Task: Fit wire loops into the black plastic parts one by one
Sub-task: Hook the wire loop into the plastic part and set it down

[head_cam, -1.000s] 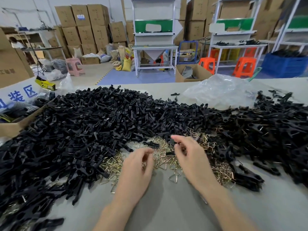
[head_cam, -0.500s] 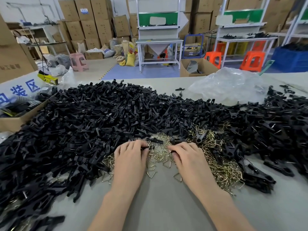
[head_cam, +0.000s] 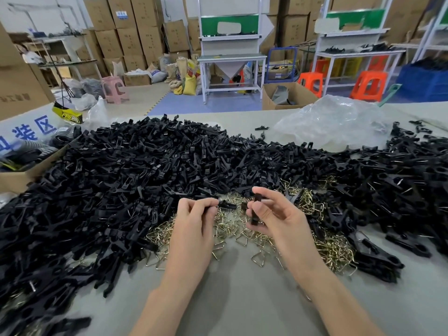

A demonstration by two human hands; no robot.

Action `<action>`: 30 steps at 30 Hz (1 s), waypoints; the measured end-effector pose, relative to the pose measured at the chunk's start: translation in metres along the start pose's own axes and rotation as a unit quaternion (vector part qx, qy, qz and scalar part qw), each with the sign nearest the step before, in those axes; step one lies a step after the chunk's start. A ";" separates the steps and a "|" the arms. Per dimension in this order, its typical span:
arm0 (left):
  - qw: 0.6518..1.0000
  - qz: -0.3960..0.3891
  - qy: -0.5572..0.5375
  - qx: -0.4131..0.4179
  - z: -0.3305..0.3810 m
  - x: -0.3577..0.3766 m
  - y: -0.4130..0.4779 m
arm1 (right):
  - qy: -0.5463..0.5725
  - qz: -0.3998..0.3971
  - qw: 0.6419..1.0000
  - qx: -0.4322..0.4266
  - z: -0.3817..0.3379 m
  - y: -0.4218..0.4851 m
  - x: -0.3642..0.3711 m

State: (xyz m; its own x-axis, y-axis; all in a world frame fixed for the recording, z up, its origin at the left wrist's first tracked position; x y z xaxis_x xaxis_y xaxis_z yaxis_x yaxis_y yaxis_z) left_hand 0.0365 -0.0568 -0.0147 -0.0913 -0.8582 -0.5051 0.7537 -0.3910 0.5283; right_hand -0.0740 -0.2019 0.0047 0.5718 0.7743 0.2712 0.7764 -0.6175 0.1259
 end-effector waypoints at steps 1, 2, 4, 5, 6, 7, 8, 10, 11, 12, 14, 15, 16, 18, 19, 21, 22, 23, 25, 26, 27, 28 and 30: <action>1.000 -0.008 -0.005 0.002 0.000 0.001 -0.001 | 0.027 0.003 0.999 0.021 0.001 0.001 0.000; 1.000 -0.016 -0.003 0.000 -0.001 0.002 -0.002 | 0.055 0.007 0.998 0.035 0.003 0.003 -0.001; 1.000 -0.021 0.009 -0.005 -0.001 0.003 -0.002 | 0.110 0.010 0.992 0.052 0.006 0.006 -0.002; 1.000 -0.014 0.012 -0.006 0.001 0.002 -0.002 | 0.129 0.008 0.990 0.057 0.007 0.007 -0.003; 1.000 -0.005 0.008 -0.006 0.003 0.001 -0.001 | 0.137 0.005 0.989 0.060 0.009 0.007 -0.004; 1.000 0.002 -0.006 -0.009 0.007 -0.001 0.000 | 0.135 0.003 0.989 0.063 0.010 0.008 -0.004; 0.999 0.004 -0.031 -0.020 0.010 -0.002 0.000 | 0.129 0.002 0.990 0.065 0.011 0.008 -0.005; 0.992 -0.009 -0.106 -0.063 0.015 -0.003 0.000 | 0.113 -0.006 0.991 0.066 0.011 0.007 -0.004; 0.985 -0.023 -0.150 -0.085 0.018 -0.002 0.000 | 0.104 -0.011 0.992 0.065 0.010 0.007 -0.004; 0.976 -0.038 -0.190 -0.102 0.019 -0.001 0.000 | 0.095 -0.012 0.993 0.063 0.008 0.006 -0.003; 0.961 -0.069 -0.241 -0.118 0.022 0.001 0.000 | 0.065 -0.013 0.996 0.057 0.005 0.004 -0.002; 0.954 -0.089 -0.259 -0.124 0.023 0.002 0.000 | 0.043 -0.019 0.998 0.049 0.003 0.003 0.000; 0.946 -0.111 -0.278 -0.128 0.024 0.003 0.000 | 0.018 -0.030 0.999 0.038 0.000 0.002 0.002; 0.925 -0.148 -0.320 -0.142 0.026 0.003 -0.003 | -0.032 -0.051 0.998 0.011 -0.003 -0.001 0.005; 0.918 -0.156 -0.334 -0.148 0.026 0.003 -0.004 | -0.049 -0.057 0.997 0.002 -0.003 -0.001 0.005; 0.917 -0.155 -0.338 -0.147 0.028 0.003 -0.004 | -0.053 -0.060 0.997 -0.002 -0.005 -0.003 0.007; 0.919 -0.151 -0.335 -0.141 0.029 0.003 -0.004 | -0.049 -0.060 0.997 -0.001 -0.005 -0.003 0.007; 0.921 -0.147 -0.333 -0.137 0.029 0.003 -0.003 | -0.044 -0.061 0.997 0.000 -0.004 -0.003 0.007; 0.922 -0.140 -0.333 -0.139 0.030 0.003 -0.002 | -0.031 -0.066 0.997 0.005 -0.003 -0.003 0.007; 0.922 -0.139 -0.333 -0.140 0.030 0.003 -0.002 | -0.025 -0.069 0.997 0.008 -0.003 -0.003 0.007; 0.923 -0.136 -0.331 -0.138 0.029 0.004 -0.002 | -0.024 -0.070 0.997 0.010 -0.002 -0.003 0.007; 0.925 -0.131 -0.329 -0.134 0.028 0.004 -0.003 | -0.026 -0.068 0.997 0.011 -0.002 -0.003 0.007; 0.927 -0.115 -0.335 -0.128 0.028 0.004 -0.003 | -0.025 -0.064 0.998 0.014 -0.001 -0.003 0.007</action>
State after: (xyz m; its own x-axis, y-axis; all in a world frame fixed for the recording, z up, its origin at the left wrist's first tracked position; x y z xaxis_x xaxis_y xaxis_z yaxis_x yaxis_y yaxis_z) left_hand 0.0153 -0.0687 0.0006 -0.5867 -0.8098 -0.0024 0.7866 -0.5705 0.2363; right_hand -0.0731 -0.1946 0.0075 0.4798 0.8528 0.2061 0.8506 -0.5098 0.1291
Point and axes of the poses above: each hand's wrist, its own y-axis towards the middle knuckle, its own x-axis out of the palm, z = x × y, the point moved 1 cm from there along y, towards the middle knuckle, and after that the axes turned 2 degrees about z, right-handed, at the moved point
